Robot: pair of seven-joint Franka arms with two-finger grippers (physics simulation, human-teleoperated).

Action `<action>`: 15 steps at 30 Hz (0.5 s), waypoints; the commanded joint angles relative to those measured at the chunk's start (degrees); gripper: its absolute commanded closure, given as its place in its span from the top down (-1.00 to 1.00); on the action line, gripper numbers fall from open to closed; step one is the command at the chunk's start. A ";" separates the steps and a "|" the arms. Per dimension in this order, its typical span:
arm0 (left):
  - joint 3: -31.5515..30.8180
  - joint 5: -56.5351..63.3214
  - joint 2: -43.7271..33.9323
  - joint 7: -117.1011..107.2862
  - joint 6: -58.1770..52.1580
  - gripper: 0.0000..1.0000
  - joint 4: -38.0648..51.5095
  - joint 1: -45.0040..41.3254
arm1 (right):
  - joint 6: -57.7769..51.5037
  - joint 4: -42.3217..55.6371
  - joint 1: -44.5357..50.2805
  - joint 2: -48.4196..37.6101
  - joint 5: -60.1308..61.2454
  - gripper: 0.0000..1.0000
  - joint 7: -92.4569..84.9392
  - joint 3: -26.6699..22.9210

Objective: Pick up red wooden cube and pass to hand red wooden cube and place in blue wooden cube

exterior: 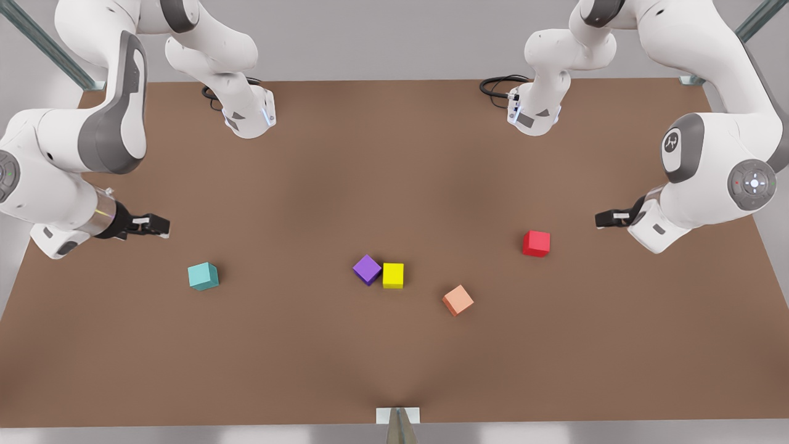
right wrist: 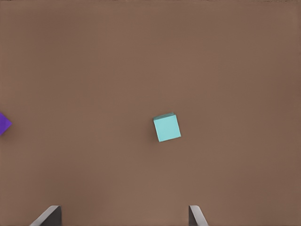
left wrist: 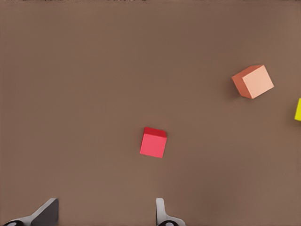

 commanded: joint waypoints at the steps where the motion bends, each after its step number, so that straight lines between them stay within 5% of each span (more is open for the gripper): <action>1: -0.03 -0.07 -0.06 -1.07 1.45 1.00 -0.05 -0.01 | 1.59 0.02 0.00 -0.07 0.21 1.00 -1.56 -0.01; 8: -0.03 -0.33 -0.06 -1.16 4.61 1.00 -5.84 -1.32 | 1.59 0.02 0.09 0.01 0.12 1.00 -1.56 -0.01; 12: -1.00 -0.33 0.73 -1.16 29.04 1.00 -25.09 -2.82 | 1.59 -0.41 0.00 0.01 0.38 1.00 -1.56 -0.01; 15: -1.00 0.02 2.22 -0.98 40.56 1.00 -31.25 -2.82 | 1.59 -0.50 0.00 0.01 0.30 1.00 -1.56 -0.01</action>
